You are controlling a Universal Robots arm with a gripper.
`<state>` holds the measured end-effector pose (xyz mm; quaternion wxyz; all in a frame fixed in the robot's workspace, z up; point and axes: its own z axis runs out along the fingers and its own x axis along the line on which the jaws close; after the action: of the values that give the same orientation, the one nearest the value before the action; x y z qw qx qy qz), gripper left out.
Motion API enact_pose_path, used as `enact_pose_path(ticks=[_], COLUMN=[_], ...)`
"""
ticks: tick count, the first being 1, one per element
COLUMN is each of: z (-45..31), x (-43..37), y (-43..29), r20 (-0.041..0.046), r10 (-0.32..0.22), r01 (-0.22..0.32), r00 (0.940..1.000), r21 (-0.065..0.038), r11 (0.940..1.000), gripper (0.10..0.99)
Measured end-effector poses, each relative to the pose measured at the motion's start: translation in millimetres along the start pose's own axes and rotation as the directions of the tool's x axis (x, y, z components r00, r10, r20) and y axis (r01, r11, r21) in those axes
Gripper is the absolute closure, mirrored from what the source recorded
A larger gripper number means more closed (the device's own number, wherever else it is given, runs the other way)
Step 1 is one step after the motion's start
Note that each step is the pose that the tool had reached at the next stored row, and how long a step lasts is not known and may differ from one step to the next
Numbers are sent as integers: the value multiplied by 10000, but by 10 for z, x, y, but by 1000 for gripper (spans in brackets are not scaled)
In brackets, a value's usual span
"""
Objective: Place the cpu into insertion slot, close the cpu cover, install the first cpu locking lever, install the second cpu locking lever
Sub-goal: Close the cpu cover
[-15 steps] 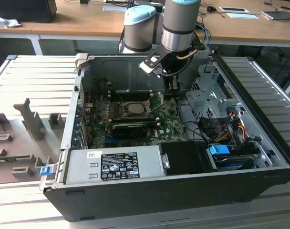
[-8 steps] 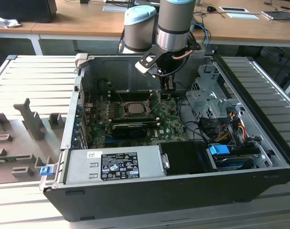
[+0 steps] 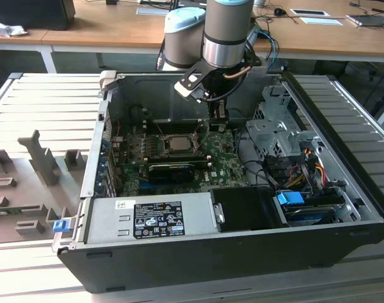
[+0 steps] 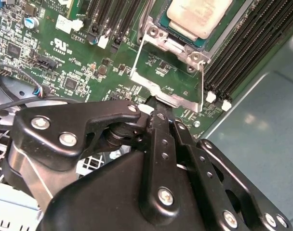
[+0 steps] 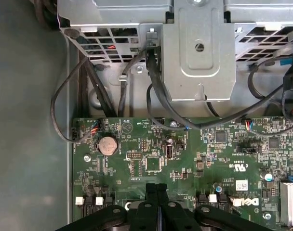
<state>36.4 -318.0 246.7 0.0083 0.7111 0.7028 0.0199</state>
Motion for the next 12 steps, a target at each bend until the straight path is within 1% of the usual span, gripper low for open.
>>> enact_pose_path(ticks=[4, 5, 12], z=[-1, 0, -5], x=[0, -1, -2], y=[-40, -71, -218], r20=[0, -1, -1], r10=[-1, 0, -5], r01=[1, 0, 5], r00=[10000, 10000, 10000], r21=[0, -1, -10], r11=[10000, 10000, 10000], gripper=[980, 980, 980])
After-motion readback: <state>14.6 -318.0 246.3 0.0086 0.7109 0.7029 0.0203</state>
